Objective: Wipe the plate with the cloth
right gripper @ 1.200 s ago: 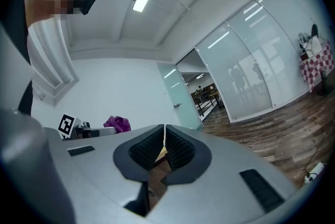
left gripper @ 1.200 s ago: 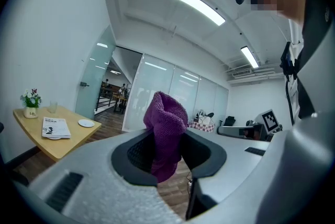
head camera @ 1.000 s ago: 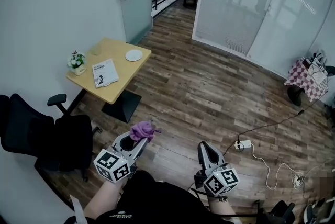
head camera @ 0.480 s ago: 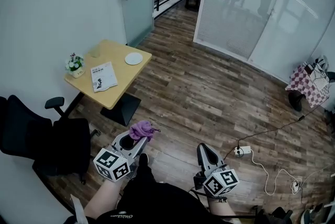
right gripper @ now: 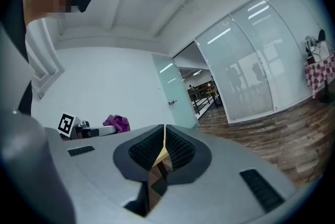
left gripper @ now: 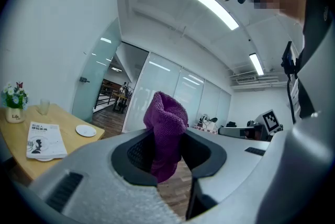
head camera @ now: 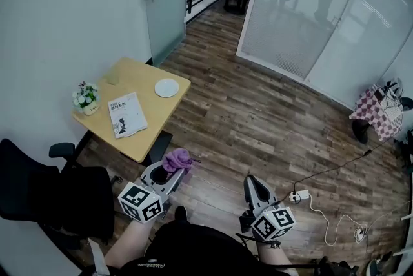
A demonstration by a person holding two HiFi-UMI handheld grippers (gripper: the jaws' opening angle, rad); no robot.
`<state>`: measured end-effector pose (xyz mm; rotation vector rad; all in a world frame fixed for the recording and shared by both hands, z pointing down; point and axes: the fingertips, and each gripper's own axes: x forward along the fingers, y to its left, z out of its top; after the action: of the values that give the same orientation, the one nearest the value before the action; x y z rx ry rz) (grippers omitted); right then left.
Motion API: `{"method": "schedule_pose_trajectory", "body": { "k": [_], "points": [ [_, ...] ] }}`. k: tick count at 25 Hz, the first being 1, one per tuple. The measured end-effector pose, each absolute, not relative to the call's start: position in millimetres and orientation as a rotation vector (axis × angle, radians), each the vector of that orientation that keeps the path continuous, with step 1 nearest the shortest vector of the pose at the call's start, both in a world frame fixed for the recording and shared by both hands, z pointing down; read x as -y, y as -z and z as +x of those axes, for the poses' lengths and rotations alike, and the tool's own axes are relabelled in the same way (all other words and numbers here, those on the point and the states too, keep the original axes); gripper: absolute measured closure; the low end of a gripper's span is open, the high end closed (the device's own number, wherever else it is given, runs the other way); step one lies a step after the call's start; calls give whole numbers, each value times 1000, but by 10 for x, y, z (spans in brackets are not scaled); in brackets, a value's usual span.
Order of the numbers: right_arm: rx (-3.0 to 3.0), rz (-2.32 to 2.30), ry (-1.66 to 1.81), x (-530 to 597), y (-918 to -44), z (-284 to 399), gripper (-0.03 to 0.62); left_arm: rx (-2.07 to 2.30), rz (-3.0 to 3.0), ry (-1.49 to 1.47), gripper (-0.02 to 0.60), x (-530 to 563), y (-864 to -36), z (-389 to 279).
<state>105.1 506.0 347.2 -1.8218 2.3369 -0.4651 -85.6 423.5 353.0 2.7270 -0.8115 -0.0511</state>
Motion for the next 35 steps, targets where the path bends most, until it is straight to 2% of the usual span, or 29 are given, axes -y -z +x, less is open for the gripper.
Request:
{"method": "schedule_pose_trajectory", "body": {
  "k": [7, 16, 27, 35],
  "points": [
    [-2322, -1846, 403, -3912, -3363, 658, 580, 760, 2740, 41, 454, -3132, -3590, -1240],
    [-2297, -1898, 436, -3407, -3466, 632, 580, 694, 2739, 37, 454, -2559, -3666, -1191],
    [-2299, -1834, 410, -2664, -3611, 939, 579, 748, 2754, 17, 456, -2003, -3730, -912],
    [-2303, -1769, 382, -1823, -3459, 1618, 579, 818, 2778, -3, 456, -1237, -3485, -289]
  ]
}}
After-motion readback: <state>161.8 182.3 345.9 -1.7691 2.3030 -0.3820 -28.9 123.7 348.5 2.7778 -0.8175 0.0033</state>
